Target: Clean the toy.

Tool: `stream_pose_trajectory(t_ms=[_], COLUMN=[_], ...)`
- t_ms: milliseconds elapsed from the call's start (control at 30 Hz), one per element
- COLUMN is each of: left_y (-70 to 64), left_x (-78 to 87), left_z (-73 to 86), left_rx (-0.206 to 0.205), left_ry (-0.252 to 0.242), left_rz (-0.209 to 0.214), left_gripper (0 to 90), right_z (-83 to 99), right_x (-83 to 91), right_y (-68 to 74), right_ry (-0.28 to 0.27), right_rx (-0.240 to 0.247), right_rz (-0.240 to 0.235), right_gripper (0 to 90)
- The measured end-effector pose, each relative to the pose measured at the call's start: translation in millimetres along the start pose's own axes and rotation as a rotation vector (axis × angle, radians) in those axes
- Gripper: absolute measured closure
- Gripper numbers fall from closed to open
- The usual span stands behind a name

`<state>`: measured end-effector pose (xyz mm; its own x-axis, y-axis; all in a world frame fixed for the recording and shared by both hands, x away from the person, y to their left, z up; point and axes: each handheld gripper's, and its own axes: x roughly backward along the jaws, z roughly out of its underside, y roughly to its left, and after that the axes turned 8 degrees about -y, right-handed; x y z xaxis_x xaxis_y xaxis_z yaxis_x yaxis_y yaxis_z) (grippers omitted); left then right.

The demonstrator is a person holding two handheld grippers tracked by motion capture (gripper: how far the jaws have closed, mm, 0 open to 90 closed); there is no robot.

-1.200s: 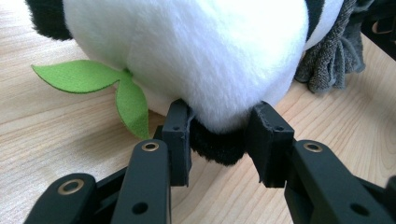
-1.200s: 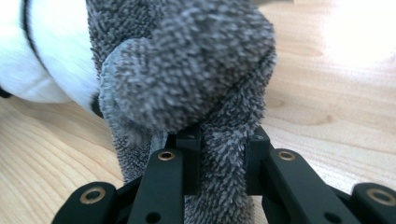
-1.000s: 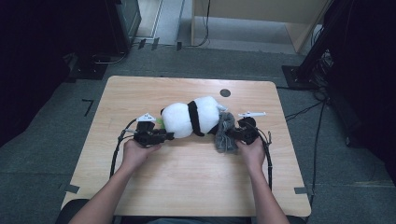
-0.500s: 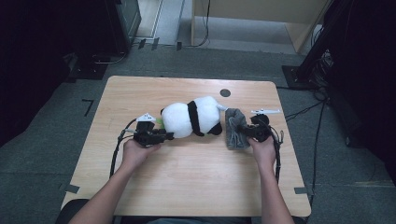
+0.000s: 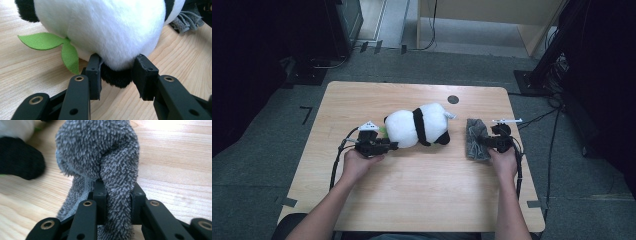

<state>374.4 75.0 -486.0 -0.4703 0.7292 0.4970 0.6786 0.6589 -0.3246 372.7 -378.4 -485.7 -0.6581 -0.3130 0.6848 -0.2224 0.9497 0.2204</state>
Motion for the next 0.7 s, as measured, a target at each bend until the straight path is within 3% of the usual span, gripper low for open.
stream_pose_trajectory(t_ms=[167, 333, 533, 700], left_y=[0.1, 0.0, 0.0, 0.2], left_x=[0.0, 0.2, 0.3, 0.7], left_z=[0.0, 0.1, 0.0, -0.3], left_rx=[-0.006, -0.015, -0.017, -0.019], left_ry=[-0.002, -0.002, -0.002, -0.005], left_rz=[0.000, -0.002, -0.001, -0.003], left_gripper=[60.4, 58.8, 58.8, 56.9], right_z=[1.5, 2.4, 2.4, -2.7], right_x=[-3.0, -3.2, -3.6, 3.7], right_y=[-0.7, -3.3, -3.7, -2.2], right_ry=[-0.001, -0.004, -0.001, -0.055], right_rx=[0.031, 0.017, 0.019, 0.017], right_rz=[0.013, 0.006, -0.005, -0.018], right_gripper=[63.3, 54.0, 55.9, 41.3])
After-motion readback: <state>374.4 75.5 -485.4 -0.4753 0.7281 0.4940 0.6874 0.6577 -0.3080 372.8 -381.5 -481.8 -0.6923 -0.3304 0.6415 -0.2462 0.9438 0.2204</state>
